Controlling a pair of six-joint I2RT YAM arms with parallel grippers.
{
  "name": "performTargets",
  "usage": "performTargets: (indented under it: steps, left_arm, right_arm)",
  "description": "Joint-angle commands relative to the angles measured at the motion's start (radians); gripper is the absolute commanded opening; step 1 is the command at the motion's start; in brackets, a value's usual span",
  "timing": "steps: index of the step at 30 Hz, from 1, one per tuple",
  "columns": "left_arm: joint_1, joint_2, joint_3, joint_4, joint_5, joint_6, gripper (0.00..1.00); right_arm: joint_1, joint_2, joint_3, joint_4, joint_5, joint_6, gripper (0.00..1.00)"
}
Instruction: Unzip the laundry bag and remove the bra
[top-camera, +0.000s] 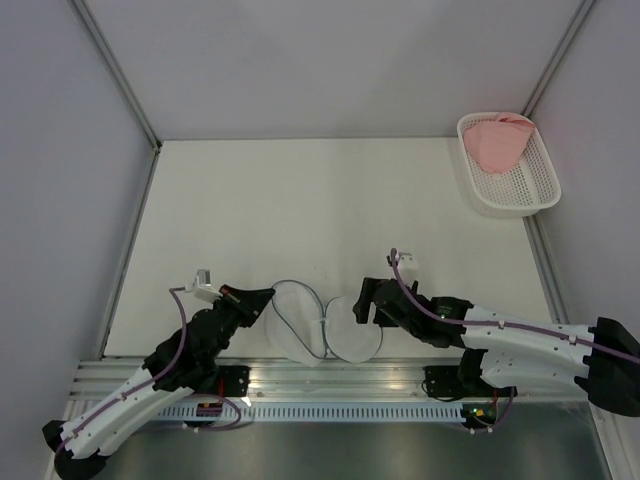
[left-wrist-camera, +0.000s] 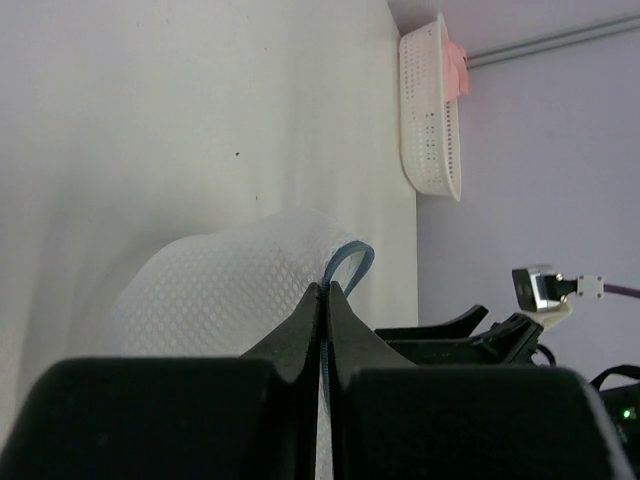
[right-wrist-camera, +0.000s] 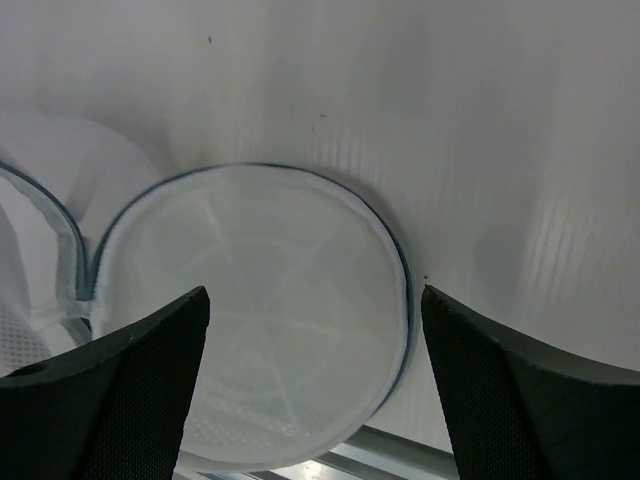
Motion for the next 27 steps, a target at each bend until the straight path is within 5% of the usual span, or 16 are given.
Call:
performTargets:
  steps: [1, 11, 17, 20, 25, 27]
  left_arm:
    - [0.002, -0.052, -0.007, -0.125, -0.093, -0.046, 0.02]
    - [0.001, -0.055, -0.007, -0.221, -0.110, -0.109, 0.02]
    - [0.002, -0.057, -0.019, -0.218, -0.086, -0.116, 0.02]
    - [0.002, -0.057, -0.025, -0.218, -0.072, -0.118, 0.02]
    - [0.002, -0.057, -0.030, -0.216, -0.049, -0.110, 0.02]
    - [0.002, -0.057, -0.028, -0.213, -0.040, -0.099, 0.02]
  right_arm:
    - [0.076, 0.021, -0.024, -0.078, 0.147, 0.168, 0.91]
    - [0.186, 0.065, -0.150, 0.033, 0.158, 0.325, 0.81]
    - [0.223, 0.102, -0.166, 0.131, 0.163, 0.343, 0.66]
    - [0.225, 0.114, -0.176, 0.163, 0.163, 0.349, 0.51]
    - [0.237, 0.108, -0.164, 0.101, 0.212, 0.386, 0.04]
    - [0.246, 0.070, -0.152, 0.051, 0.239, 0.397, 0.01]
